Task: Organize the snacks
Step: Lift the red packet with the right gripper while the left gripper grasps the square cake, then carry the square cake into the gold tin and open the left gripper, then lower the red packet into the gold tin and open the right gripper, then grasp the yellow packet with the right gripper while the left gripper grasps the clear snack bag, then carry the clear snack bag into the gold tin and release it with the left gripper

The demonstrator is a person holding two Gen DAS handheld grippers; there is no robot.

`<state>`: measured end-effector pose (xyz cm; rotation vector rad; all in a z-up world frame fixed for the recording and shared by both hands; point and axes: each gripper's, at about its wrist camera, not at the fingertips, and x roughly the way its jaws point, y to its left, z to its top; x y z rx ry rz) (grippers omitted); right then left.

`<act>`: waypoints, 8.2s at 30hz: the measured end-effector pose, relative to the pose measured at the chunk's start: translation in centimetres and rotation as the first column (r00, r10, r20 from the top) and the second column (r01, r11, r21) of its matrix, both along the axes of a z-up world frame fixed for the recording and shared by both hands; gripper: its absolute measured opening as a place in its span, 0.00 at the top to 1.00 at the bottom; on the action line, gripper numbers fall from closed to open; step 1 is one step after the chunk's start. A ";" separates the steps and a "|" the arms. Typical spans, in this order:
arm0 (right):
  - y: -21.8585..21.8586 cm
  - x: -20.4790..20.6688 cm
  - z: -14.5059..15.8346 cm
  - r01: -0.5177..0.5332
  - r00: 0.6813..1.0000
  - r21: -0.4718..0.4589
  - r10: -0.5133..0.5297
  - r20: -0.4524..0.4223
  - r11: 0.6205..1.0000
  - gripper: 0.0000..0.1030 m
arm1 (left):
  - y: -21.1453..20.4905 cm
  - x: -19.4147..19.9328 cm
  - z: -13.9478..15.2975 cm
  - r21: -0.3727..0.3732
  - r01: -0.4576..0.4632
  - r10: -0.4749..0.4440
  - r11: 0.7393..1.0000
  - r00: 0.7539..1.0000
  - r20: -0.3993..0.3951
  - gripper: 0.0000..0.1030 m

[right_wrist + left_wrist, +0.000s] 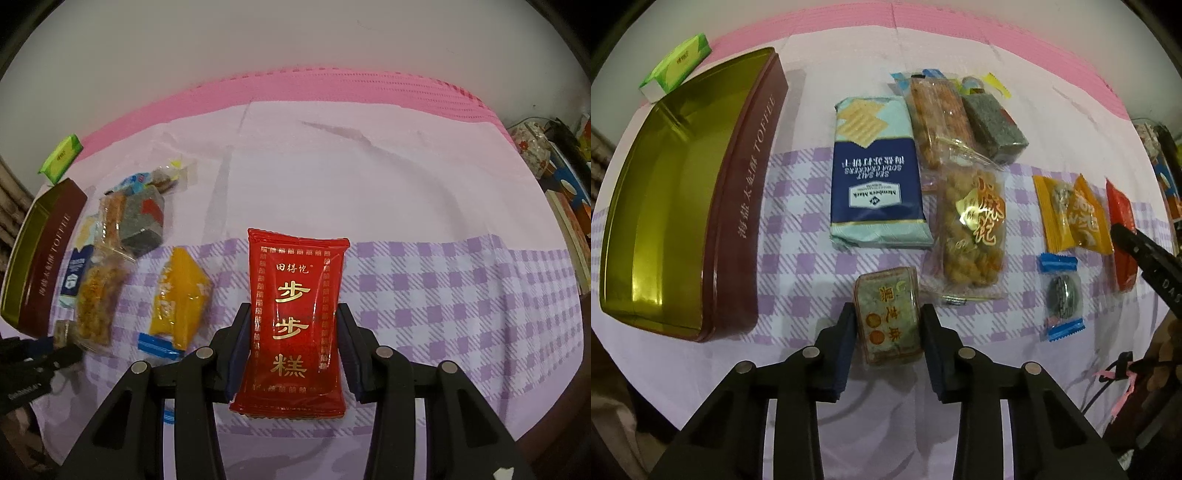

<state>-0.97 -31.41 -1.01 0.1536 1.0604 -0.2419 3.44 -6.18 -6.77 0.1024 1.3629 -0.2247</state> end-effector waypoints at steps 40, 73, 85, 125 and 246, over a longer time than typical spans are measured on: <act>-0.2 1.4 -1.9 -0.001 0.997 -0.024 -0.001 -0.078 1.000 0.58 | 4.8 1.4 7.4 -0.009 0.028 -0.026 1.000 0.982 0.185 0.71; -0.2 2.2 -2.0 0.040 0.991 -0.034 -0.044 -0.124 0.999 0.61 | 17.9 6.5 0.5 0.159 -0.111 0.086 0.981 0.985 0.152 0.70; 1.1 1.8 0.5 0.081 0.994 -0.067 -0.086 -0.069 0.994 0.61 | 18.4 5.7 1.9 0.143 -0.136 0.103 0.980 0.971 0.215 0.54; 34.3 10.7 0.1 -0.410 0.910 0.120 0.414 -0.011 0.904 0.61 | 27.9 0.2 4.7 0.008 -0.474 0.446 0.880 0.833 0.328 0.40; 2.0 9.9 -1.4 -0.011 1.000 0.044 0.011 0.001 0.999 0.61 | -6.9 2.3 0.4 -0.065 0.219 -0.216 0.973 0.975 0.061 0.61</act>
